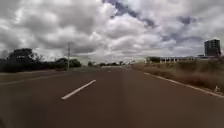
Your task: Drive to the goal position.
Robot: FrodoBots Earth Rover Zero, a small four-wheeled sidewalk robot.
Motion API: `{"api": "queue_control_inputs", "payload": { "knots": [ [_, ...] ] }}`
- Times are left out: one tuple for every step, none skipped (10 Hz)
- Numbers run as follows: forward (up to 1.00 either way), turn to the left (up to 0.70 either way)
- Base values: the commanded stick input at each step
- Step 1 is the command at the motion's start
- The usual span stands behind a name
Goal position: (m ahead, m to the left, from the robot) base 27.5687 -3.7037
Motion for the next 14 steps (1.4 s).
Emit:
{"api": "queue_control_inputs", "payload": {
  "knots": [
    [0.85, 0.00],
    [0.85, -0.03],
    [0.85, -0.09],
    [0.85, -0.16],
    [0.85, -0.22],
    [0.85, -0.29],
    [0.85, -0.34],
    [0.85, -0.34],
    [0.85, -0.34],
    [0.85, -0.34],
    [0.85, -0.34],
    [0.85, -0.21],
    [0.85, 0.00],
    [0.85, 0.00]
  ]
}}
